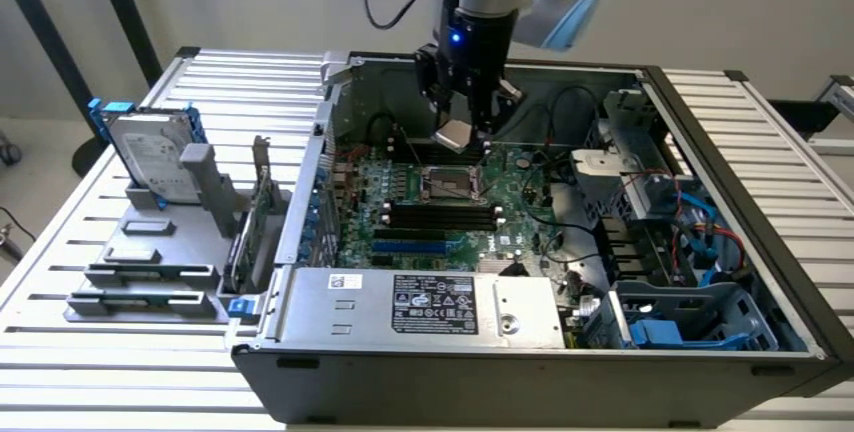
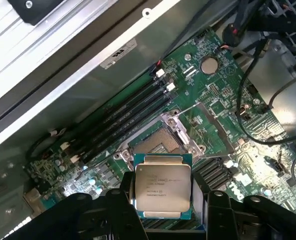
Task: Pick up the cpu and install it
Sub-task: 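Place the cpu into insertion slot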
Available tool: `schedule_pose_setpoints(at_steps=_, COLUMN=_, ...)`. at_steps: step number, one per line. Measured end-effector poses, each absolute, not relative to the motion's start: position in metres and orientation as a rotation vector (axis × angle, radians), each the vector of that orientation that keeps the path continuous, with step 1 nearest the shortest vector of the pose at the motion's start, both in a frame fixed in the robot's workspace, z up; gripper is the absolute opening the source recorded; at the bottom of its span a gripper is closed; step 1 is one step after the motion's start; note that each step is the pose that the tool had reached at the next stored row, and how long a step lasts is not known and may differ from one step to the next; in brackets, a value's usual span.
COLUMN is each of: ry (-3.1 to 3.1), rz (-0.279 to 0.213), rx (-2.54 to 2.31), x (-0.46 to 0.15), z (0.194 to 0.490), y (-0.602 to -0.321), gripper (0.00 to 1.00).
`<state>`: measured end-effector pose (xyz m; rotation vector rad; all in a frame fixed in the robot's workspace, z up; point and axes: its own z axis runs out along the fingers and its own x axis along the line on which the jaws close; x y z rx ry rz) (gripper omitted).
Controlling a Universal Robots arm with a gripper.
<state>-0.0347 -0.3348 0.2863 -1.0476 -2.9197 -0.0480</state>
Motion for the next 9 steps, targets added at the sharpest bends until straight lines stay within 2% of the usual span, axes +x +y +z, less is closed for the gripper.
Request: schedule_pose_setpoints(at_steps=9, ry=-2.826, rz=-0.053, rx=-1.284, x=-0.035, z=0.273, y=-0.335, gripper=0.55)
